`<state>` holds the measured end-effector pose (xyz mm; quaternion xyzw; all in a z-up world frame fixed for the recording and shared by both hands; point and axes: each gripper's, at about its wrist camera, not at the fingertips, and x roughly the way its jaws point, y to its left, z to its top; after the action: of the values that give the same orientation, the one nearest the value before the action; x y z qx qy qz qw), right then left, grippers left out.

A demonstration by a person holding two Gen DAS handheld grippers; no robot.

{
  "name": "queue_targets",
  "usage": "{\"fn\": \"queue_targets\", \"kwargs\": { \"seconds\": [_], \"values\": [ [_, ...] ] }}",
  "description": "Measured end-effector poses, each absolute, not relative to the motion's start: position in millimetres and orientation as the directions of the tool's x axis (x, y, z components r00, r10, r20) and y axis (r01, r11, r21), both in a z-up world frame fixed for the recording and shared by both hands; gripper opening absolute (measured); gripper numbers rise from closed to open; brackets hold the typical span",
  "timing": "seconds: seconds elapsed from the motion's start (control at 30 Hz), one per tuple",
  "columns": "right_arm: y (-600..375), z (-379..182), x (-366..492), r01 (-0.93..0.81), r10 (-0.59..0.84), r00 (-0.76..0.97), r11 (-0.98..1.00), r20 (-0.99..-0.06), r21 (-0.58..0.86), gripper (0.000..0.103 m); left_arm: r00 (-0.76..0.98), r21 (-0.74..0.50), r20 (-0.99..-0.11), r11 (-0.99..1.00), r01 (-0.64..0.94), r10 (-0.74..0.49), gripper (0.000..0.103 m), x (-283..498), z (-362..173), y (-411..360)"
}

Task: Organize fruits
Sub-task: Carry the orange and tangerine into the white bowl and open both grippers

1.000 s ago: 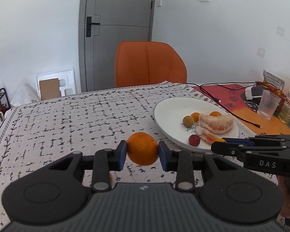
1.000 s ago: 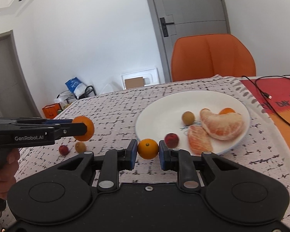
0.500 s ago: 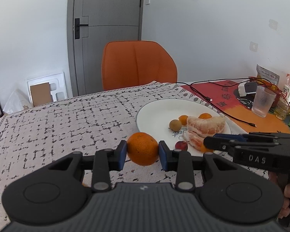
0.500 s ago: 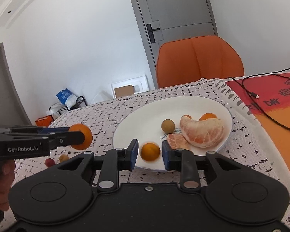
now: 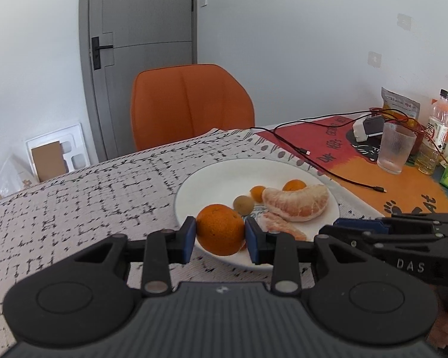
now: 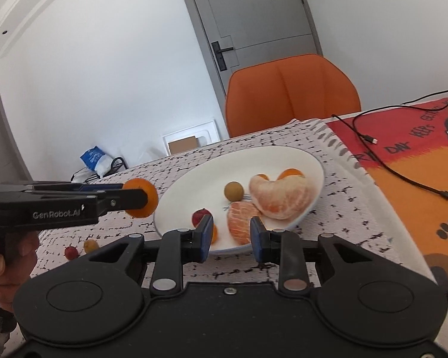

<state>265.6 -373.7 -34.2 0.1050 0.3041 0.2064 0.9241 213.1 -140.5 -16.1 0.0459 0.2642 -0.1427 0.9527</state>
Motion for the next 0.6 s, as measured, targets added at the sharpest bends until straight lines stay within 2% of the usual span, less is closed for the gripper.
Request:
{"fn": "queue_targets", "kwargs": {
  "seconds": [0.27, 0.37, 0.6],
  "values": [
    [-384, -34, 265, -0.298, 0.432, 0.739, 0.898, -0.516, 0.325, 0.030, 0.821, 0.022, -0.513, 0.952, 0.305, -0.251, 0.035, 226, -13, -154],
    [-385, -35, 264, -0.296, 0.432, 0.739, 0.897, -0.517, 0.328, 0.031, 0.832, 0.050, -0.504, 0.955, 0.294, -0.230, 0.038, 224, -15, -155],
    [-378, -37, 264, -0.308, 0.444, 0.729, 0.893, -0.522, 0.328, 0.035, 0.838, 0.056, -0.513, 0.967, 0.247, -0.184, 0.066, 217, -16, -138]
  ]
}}
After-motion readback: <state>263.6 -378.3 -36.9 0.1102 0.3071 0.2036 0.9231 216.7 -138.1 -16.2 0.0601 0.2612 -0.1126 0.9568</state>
